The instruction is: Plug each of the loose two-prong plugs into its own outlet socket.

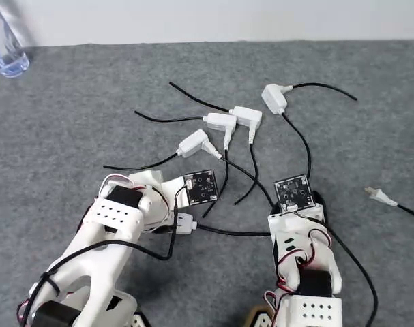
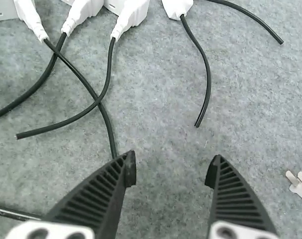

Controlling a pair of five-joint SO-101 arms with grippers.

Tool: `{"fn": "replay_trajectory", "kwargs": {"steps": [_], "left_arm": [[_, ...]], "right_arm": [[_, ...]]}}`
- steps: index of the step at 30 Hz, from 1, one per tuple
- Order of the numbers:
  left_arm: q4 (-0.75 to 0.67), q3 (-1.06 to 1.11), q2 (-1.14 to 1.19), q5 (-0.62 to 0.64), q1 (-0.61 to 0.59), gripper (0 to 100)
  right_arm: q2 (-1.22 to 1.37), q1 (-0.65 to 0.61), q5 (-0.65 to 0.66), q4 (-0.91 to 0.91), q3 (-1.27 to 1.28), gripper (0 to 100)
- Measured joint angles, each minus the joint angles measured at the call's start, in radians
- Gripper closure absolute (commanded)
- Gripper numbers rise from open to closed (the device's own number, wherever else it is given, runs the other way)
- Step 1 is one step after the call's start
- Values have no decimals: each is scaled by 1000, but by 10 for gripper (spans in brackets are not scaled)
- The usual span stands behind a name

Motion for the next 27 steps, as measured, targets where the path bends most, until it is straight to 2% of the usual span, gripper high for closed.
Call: {"fn": "replay_trajectory", "kwargs": {"steps": [3, 7, 10, 19, 23, 27], "left_arm": [[158, -64, -44, 9, 0, 721], [430, -198, -216, 107, 3, 721], [514, -216, -379, 198, -57, 721], [489, 15, -804, 331, -361, 721], [411, 137, -899, 443, -408, 721], [262, 273, -957, 568, -491, 721]], "right_arm": [[0, 0, 0, 0, 0, 775], [0, 0, 0, 20, 0, 775], [-6, 0, 0, 72, 0, 775], [-9, 0, 31, 276, -152, 775], [-11, 0, 32, 328, -203, 777], [-11, 0, 34, 347, -206, 777]]}}
